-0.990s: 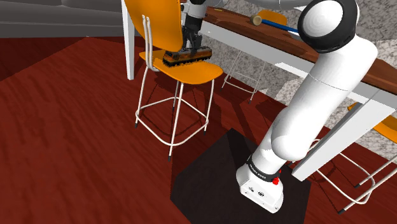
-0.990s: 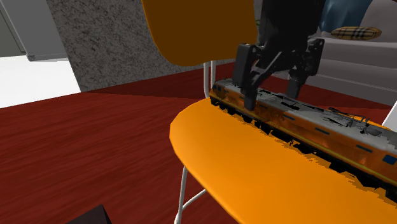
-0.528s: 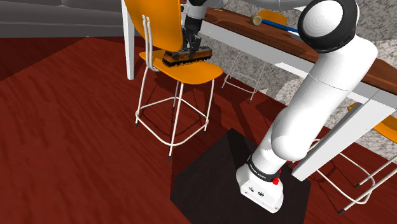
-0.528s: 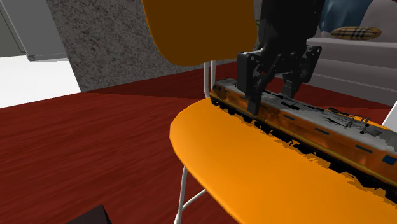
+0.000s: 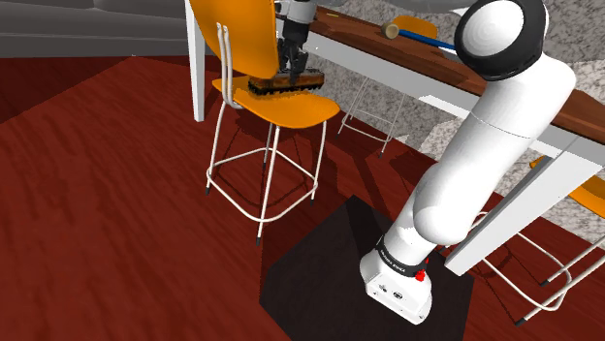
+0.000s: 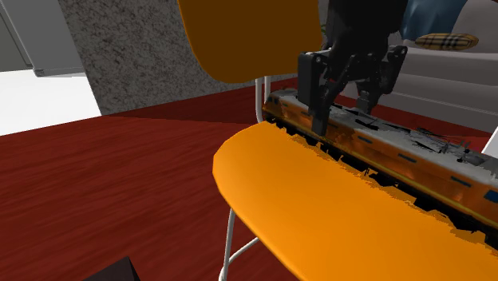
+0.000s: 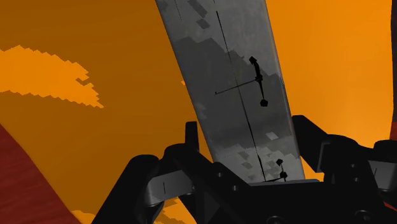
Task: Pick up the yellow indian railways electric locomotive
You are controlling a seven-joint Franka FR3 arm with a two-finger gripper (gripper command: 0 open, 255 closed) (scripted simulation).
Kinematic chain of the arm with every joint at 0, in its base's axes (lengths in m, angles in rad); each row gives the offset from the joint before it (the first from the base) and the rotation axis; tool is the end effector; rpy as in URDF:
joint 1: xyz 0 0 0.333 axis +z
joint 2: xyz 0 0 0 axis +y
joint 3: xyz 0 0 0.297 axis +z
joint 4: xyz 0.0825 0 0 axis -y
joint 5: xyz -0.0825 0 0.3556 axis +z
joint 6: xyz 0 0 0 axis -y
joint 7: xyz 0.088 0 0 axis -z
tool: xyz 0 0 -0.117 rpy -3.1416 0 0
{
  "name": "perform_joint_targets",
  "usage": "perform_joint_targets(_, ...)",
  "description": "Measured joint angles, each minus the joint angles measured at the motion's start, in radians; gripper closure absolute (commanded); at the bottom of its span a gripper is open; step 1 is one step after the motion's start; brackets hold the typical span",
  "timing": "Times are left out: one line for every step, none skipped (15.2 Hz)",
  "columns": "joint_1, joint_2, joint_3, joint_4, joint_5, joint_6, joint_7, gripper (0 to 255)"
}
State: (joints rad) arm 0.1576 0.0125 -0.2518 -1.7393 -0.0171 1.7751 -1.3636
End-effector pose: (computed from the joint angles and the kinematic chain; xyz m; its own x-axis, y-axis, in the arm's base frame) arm 0.5390 -0.0520 0.5314 0.2938 0.9557 -0.0146 0.9556 -0.2934 0.0273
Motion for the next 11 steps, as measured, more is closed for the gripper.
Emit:
perform_joint_targets(0.001,0.005,0.001,0.019,0.001,-0.014,0.001,255)
perform_joint_targets(0.000,0.006,0.000,0.033,0.002,-0.027,-0.001,255)
perform_joint_targets(0.000,0.005,0.000,0.047,0.001,-0.043,0.000,255)
perform_joint_targets(0.000,0.008,0.000,0.064,0.002,-0.056,-0.002,255)
perform_joint_targets(-0.001,0.010,-0.001,0.081,0.003,-0.071,-0.003,255)
perform_joint_targets(-0.002,0.013,-0.001,0.096,0.004,-0.084,-0.005,255)
perform_joint_targets(-0.001,0.014,-0.001,0.111,0.004,-0.098,-0.004,255)
perform_joint_targets(-0.001,0.018,-0.001,0.130,0.005,-0.113,-0.004,255)
perform_joint_targets(-0.002,0.021,-0.001,0.145,0.006,-0.125,-0.005,255)
perform_joint_targets(-0.003,0.023,-0.002,0.161,0.007,-0.138,-0.008,255)
perform_joint_targets(-0.002,0.024,-0.002,0.176,0.007,-0.153,-0.006,255)
